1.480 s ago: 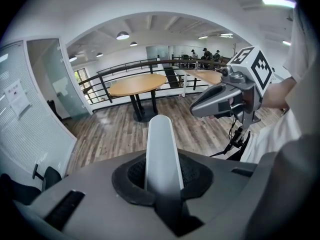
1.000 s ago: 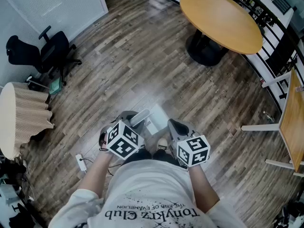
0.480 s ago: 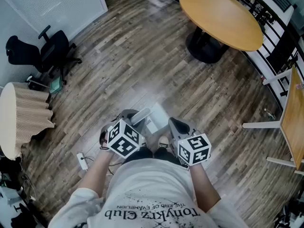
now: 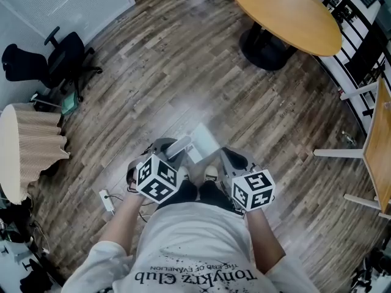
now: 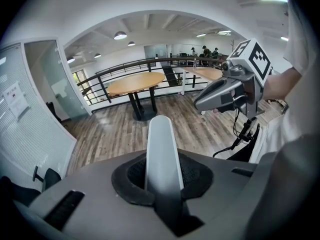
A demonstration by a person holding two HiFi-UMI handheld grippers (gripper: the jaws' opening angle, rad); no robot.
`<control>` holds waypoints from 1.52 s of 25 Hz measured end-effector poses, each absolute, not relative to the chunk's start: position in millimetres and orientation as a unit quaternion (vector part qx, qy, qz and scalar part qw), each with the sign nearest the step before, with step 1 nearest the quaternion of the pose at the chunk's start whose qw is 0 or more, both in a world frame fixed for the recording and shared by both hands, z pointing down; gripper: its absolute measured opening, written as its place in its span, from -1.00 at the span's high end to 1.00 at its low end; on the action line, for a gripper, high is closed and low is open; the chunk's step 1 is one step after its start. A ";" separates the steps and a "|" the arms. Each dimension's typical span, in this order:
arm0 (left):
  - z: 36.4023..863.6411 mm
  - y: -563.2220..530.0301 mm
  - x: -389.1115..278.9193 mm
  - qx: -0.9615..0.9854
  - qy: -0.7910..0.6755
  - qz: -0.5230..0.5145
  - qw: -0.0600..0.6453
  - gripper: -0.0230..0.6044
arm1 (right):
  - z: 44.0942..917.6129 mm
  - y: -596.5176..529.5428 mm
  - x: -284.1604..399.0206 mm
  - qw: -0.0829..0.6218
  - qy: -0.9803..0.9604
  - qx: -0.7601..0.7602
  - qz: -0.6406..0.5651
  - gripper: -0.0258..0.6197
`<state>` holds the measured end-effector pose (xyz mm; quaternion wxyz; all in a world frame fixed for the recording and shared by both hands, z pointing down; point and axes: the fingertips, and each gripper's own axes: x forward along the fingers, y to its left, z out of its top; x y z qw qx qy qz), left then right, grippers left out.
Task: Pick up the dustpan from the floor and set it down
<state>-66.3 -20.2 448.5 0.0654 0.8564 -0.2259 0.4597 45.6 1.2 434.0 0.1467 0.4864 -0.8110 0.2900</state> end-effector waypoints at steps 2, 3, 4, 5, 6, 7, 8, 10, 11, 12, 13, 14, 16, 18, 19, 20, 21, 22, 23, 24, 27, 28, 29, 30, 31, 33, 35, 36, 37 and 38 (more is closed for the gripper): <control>457.5 -21.9 -69.0 0.855 -0.230 0.460 0.066 0.66 | 440.3 0.3 47.0 0.147 -0.807 0.488 0.298 0.84; 461.8 -22.9 -69.5 0.854 -0.232 0.461 0.067 0.66 | 443.3 -0.2 48.1 0.147 -0.806 0.488 0.301 0.84; 465.8 -23.6 -69.3 0.853 -0.234 0.461 0.068 0.66 | 446.1 -0.6 49.6 0.148 -0.805 0.488 0.304 0.84; 469.8 -24.3 -68.9 0.853 -0.236 0.462 0.067 0.66 | 448.6 -1.1 51.0 0.148 -0.804 0.488 0.306 0.84; 473.7 -25.2 -68.2 0.852 -0.236 0.463 0.065 0.66 | 451.0 -1.9 52.4 0.148 -0.803 0.489 0.307 0.84; 477.8 -26.2 -67.5 0.852 -0.235 0.463 0.062 0.66 | 453.4 -3.2 53.5 0.147 -0.802 0.490 0.309 0.84; 482.2 -27.5 -66.9 0.852 -0.235 0.464 0.060 0.66 | 455.9 -4.8 54.4 0.148 -0.801 0.490 0.310 0.84; 491.2 -30.9 -66.4 0.851 -0.235 0.466 0.060 0.66 | 460.8 -8.4 55.0 0.149 -0.800 0.490 0.312 0.84; 495.7 -32.7 -66.5 0.850 -0.236 0.467 0.062 0.66 | 463.1 -9.7 54.9 0.150 -0.800 0.489 0.313 0.84; 500.2 -34.1 -66.9 0.849 -0.237 0.467 0.065 0.66 | 465.3 -10.3 54.5 0.152 -0.800 0.488 0.315 0.84; 504.4 -35.2 -67.4 0.848 -0.239 0.468 0.067 0.66 | 467.4 -10.3 54.2 0.154 -0.800 0.487 0.316 0.84; 508.5 -36.2 -68.0 0.847 -0.241 0.469 0.069 0.66 | 469.4 -10.0 54.0 0.155 -0.800 0.486 0.317 0.84; 515.9 -39.9 -68.9 0.845 -0.246 0.469 0.072 0.66 | 473.8 -10.0 54.4 0.157 -0.799 0.486 0.319 0.84; 522.7 -45.7 -69.2 0.843 -0.250 0.470 0.075 0.66 | 478.7 -10.9 55.2 0.159 -0.797 0.485 0.324 0.84; 526.2 -48.8 -69.6 0.843 -0.252 0.469 0.078 0.66 | 481.4 -11.5 55.2 0.160 -0.796 0.485 0.326 0.84; 529.7 -51.8 -70.3 0.842 -0.254 0.469 0.080 0.66 | 484.1 -12.3 54.7 0.161 -0.795 0.484 0.329 0.84; 533.5 -54.9 -71.3 0.842 -0.257 0.468 0.083 0.66 | 487.0 -13.3 53.9 0.162 -0.794 0.483 0.331 0.84; 537.3 -57.8 -72.4 0.841 -0.259 0.468 0.086 0.66 | 489.8 -14.6 53.0 0.163 -0.793 0.483 0.333 0.84; 540.9 -60.6 -73.2 0.840 -0.261 0.467 0.088 0.66 | 492.3 -16.0 52.2 0.164 -0.793 0.482 0.335 0.84; 544.3 -63.1 -73.6 0.840 -0.263 0.466 0.091 0.66 | 494.5 -17.6 51.7 0.164 -0.792 0.482 0.337 0.84; 554.0 -70.7 -72.1 0.839 -0.268 0.464 0.095 0.66 | 499.8 -23.6 51.5 0.165 -0.790 0.481 0.342 0.84; 557.8 -73.3 -71.2 0.839 -0.269 0.464 0.095 0.66 | 501.4 -25.7 51.3 0.164 -0.790 0.481 0.343 0.84; 562.0 -75.6 -70.4 0.839 -0.270 0.463 0.096 0.66 | 503.0 -27.7 50.9 0.164 -0.789 0.481 0.345 0.84; 566.4 -77.6 -69.5 0.838 -0.271 0.463 0.098 0.66 | 504.4 -29.3 50.4 0.164 -0.789 0.481 0.346 0.84; 570.7 -79.6 -68.6 0.838 -0.272 0.462 0.100 0.66 | 505.7 -30.7 50.0 0.163 -0.789 0.480 0.347 0.84; 578.6 -84.0 -66.7 0.837 -0.274 0.462 0.106 0.66 | 508.1 -32.9 49.9 0.163 -0.789 0.478 0.350 0.84; 586.3 -88.6 -64.7 0.836 -0.276 0.461 0.110 0.66 | 511.2 -34.0 50.1 0.164 -0.788 0.477 0.353 0.84; 589.9 -90.7 -63.8 0.836 -0.277 0.461 0.111 0.66 | 513.2 -34.0 50.2 0.165 -0.787 0.476 0.355 0.84; 593.2 -92.6 -63.1 0.835 -0.278 0.461 0.112 0.66 | 515.2 -33.8 50.2 0.167 -0.787 0.474 0.357 0.84; 596.0 -94.5 -62.5 0.835 -0.280 0.461 0.112 0.66 | 517.1 -33.5 50.4 0.168 -0.787 0.473 0.359 0.84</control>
